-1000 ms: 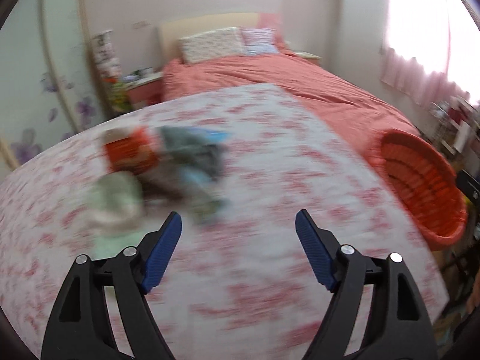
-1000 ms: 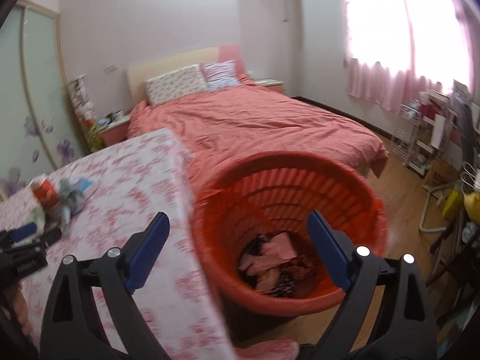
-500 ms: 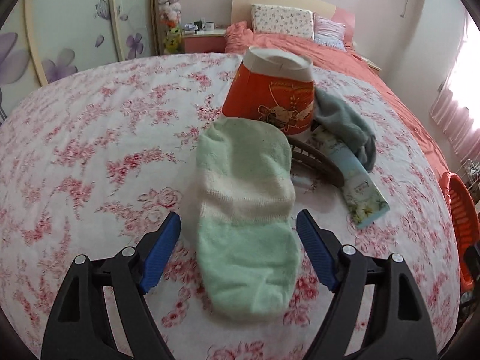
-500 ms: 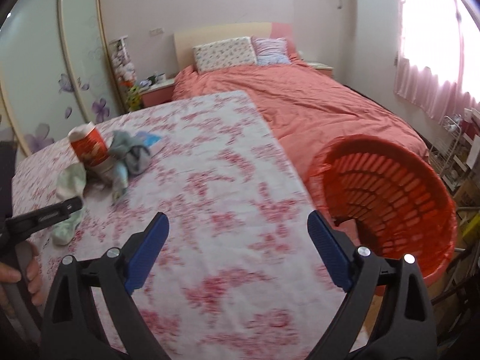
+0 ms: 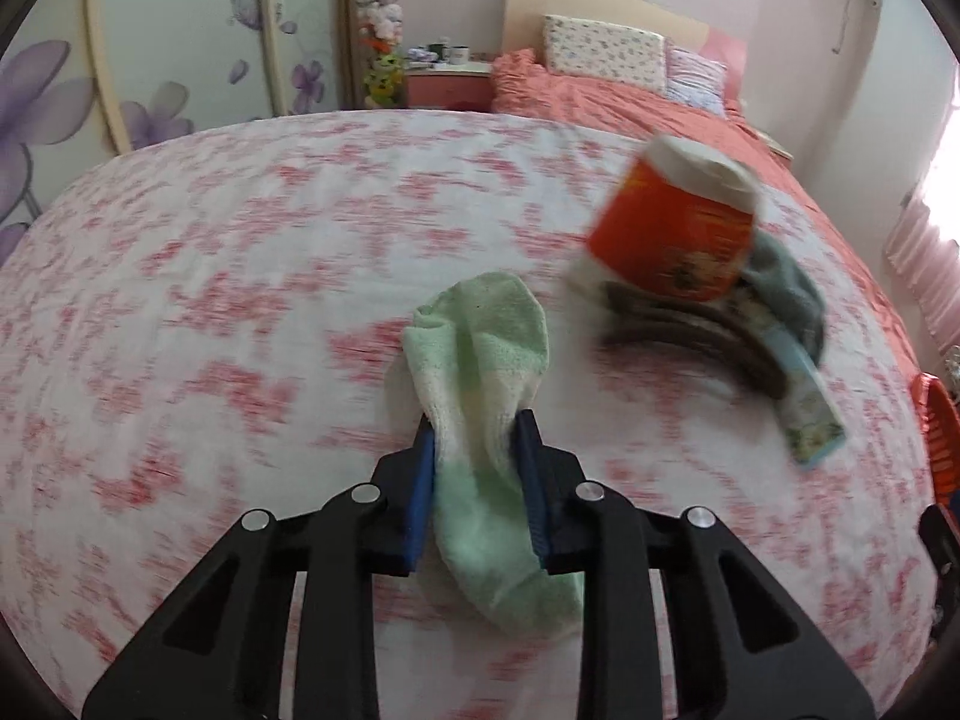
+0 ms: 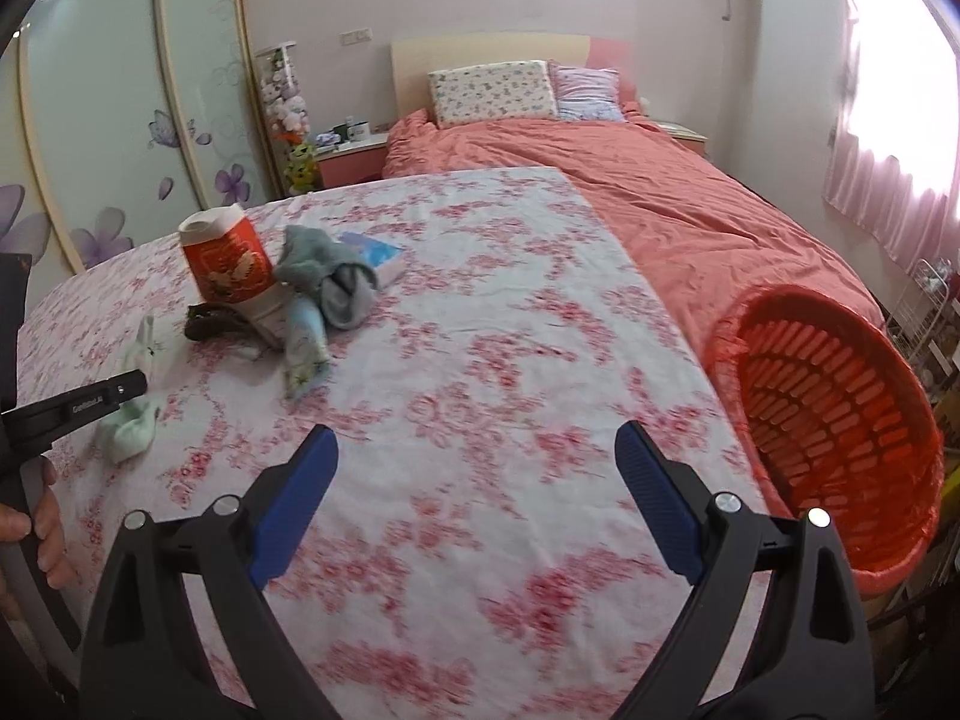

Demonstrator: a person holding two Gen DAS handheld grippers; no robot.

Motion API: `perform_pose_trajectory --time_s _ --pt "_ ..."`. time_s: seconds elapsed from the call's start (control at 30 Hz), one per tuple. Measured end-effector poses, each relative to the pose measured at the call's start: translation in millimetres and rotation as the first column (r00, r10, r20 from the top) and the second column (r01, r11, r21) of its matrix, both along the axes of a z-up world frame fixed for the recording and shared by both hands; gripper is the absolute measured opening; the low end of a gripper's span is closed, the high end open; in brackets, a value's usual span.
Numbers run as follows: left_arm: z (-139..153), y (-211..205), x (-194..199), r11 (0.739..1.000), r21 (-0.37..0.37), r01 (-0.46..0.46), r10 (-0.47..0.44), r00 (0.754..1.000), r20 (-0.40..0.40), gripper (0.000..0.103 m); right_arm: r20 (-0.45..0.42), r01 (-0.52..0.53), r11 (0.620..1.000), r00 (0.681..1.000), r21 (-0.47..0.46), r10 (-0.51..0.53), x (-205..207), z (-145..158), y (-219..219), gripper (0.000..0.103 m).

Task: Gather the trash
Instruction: 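Return to the bed and grasp the mint-green sock with the left tool, then grasp the blue lotion tube with the right tool while the left tool holds the sock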

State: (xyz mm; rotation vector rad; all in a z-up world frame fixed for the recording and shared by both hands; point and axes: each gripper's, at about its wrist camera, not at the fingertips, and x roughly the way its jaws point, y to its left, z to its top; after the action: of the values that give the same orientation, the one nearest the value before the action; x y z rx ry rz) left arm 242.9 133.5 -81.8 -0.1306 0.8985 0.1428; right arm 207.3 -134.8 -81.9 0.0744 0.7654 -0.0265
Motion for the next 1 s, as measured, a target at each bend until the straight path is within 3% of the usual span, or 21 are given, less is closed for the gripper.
perform_pose_trajectory --time_s 0.1,0.2,0.37,0.53,1.0 --pt "0 10 0 1.0 -0.002 -0.01 0.01 1.0 0.001 0.027 -0.003 -0.038 0.999 0.999 0.016 0.038 10 -1 14 0.091" --pt "0 11 -2 1.0 0.007 -0.005 0.005 1.0 0.013 0.027 -0.022 -0.077 0.996 0.997 0.039 0.078 25 -5 29 0.084" --pt "-1 14 -4 1.0 -0.016 -0.003 0.003 1.0 0.027 0.028 -0.064 -0.106 0.993 0.992 0.041 0.109 51 -14 50 0.063" --pt "-1 18 -4 0.999 -0.046 -0.003 0.005 0.999 0.034 0.028 -0.107 -0.085 0.993 0.99 0.087 0.094 77 -18 56 0.052" --pt "-2 22 -4 0.997 -0.073 -0.002 0.005 0.999 0.041 0.028 -0.161 -0.126 0.989 0.977 0.074 0.137 110 -26 83 0.035"
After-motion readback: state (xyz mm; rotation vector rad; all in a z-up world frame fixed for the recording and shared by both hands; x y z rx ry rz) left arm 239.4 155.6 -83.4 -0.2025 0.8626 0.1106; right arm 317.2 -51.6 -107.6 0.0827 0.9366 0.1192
